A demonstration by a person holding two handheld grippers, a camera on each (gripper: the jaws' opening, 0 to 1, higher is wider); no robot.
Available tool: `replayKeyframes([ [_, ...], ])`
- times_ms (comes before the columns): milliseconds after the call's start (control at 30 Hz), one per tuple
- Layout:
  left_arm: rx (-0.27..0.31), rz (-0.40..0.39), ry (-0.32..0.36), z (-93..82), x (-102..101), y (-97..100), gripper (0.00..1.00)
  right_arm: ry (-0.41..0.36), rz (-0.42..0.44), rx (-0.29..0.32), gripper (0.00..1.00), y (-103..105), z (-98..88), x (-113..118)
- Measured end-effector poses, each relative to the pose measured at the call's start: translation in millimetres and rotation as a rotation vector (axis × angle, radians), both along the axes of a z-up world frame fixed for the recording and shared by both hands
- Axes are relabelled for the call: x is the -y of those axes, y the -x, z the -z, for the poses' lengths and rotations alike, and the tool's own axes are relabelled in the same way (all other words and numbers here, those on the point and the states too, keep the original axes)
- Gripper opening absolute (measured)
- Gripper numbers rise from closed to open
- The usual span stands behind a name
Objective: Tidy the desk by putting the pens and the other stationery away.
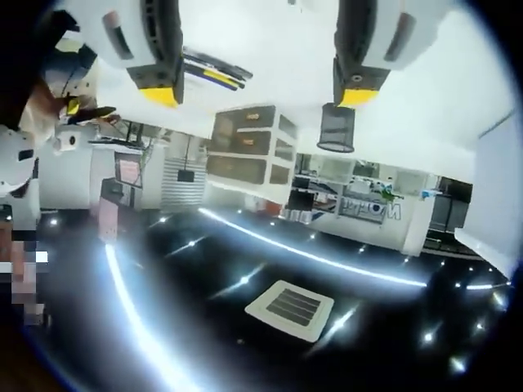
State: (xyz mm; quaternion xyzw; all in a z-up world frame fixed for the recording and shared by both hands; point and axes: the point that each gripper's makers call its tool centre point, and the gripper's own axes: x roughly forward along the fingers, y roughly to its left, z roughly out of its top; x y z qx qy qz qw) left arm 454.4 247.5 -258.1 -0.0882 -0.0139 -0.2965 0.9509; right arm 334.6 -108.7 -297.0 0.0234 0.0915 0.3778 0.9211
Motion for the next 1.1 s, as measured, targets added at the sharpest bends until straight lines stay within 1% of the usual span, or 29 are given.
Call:
replayKeyframes([
  [167, 0.002, 0.004, -0.015, 8.0, 3, 26.2, 0.74, -0.006, 0.005, -0.002, 0.75, -3, 0.1, 1],
  [267, -0.005, 0.010, -0.012, 11.7, 9, 43.3, 0.75, -0.006, 0.001, -0.003, 0.75, -4, 0.0, -1],
  [367, -0.006, 0.012, -0.024, 15.2, 11, 53.2, 0.75, -0.008, -0.001, -0.006, 0.75, -5, 0.6, -1],
  [433, -0.010, 0.013, -0.017, 16.3, 12, 58.3, 0.75, -0.007, -0.004, -0.007, 0.75, -6, 1.0, -2],
  [600, -0.013, 0.013, -0.032, 18.2, 18, 66.4, 0.75, -0.008, -0.011, -0.005, 0.75, -7, 0.2, -5],
  [700, -0.015, 0.029, -0.037, 18.5, 23, 69.7, 0.75, -0.007, -0.010, -0.009, 0.75, -7, 1.2, -5],
  [1100, -0.028, 0.060, -0.067, 23.6, 35, 73.5, 0.76, -0.005, -0.001, -0.019, 0.75, -7, 4.1, -3],
])
